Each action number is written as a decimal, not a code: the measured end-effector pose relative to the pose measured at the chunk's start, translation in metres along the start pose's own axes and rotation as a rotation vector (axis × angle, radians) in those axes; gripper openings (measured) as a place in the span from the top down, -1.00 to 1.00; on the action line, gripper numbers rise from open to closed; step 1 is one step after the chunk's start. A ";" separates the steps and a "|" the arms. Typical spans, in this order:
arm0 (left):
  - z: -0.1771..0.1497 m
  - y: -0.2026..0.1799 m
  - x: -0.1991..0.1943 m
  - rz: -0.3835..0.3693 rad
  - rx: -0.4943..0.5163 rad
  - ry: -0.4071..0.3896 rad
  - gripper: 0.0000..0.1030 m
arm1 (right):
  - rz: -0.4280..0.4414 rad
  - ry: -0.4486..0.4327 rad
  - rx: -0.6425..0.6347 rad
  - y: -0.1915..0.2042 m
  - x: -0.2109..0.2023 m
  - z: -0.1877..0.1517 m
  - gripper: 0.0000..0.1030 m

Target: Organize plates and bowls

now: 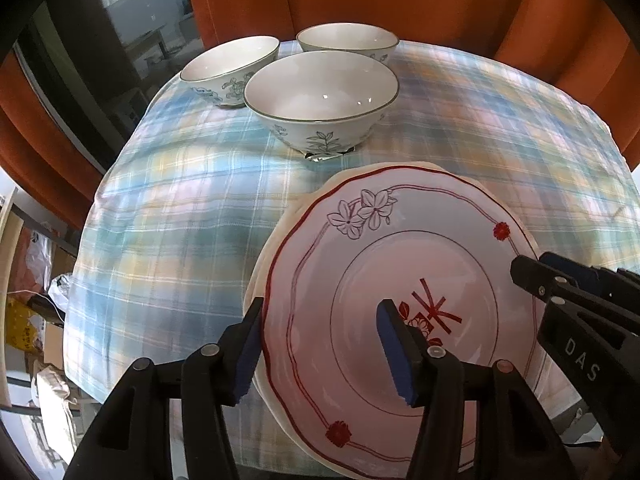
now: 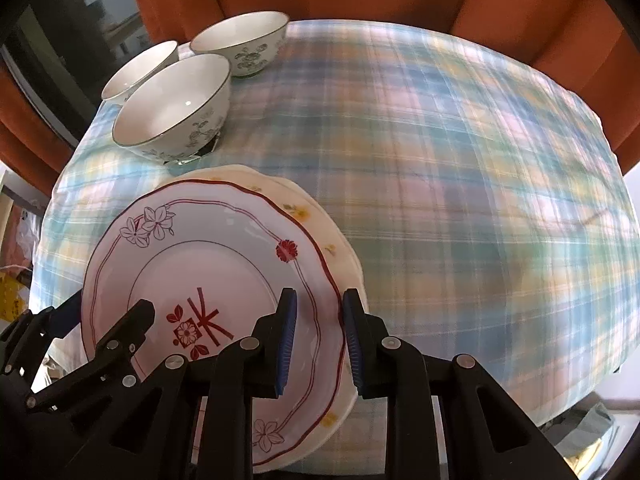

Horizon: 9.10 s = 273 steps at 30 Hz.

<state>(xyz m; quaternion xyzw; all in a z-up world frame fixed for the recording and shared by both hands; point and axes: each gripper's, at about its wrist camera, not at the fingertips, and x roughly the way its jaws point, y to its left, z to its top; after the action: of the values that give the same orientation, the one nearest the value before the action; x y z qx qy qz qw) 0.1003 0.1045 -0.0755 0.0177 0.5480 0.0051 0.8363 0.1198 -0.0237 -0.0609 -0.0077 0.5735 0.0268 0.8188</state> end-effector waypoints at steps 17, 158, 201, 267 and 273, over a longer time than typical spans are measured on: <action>0.007 0.006 0.003 -0.093 -0.008 -0.007 -0.81 | 0.007 -0.052 0.002 0.007 -0.011 0.004 -0.37; 0.001 -0.205 -0.023 -0.039 0.062 -0.032 -0.64 | 0.129 -0.026 0.049 -0.202 -0.013 -0.027 -0.42; 0.072 0.048 -0.023 -0.161 0.095 -0.130 -0.72 | 0.009 -0.196 0.122 0.042 -0.038 0.049 -0.54; 0.249 0.164 0.118 -0.028 -0.088 -0.093 0.37 | 0.094 -0.128 -0.002 0.178 0.110 0.279 0.42; 0.249 0.162 0.100 -0.040 -0.093 -0.114 0.37 | 0.085 -0.145 0.002 0.176 0.096 0.278 0.42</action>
<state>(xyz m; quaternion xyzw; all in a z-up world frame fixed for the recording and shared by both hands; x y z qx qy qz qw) 0.3705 0.2637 -0.0625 -0.0318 0.4986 0.0128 0.8661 0.4042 0.1679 -0.0523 0.0195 0.5126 0.0616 0.8562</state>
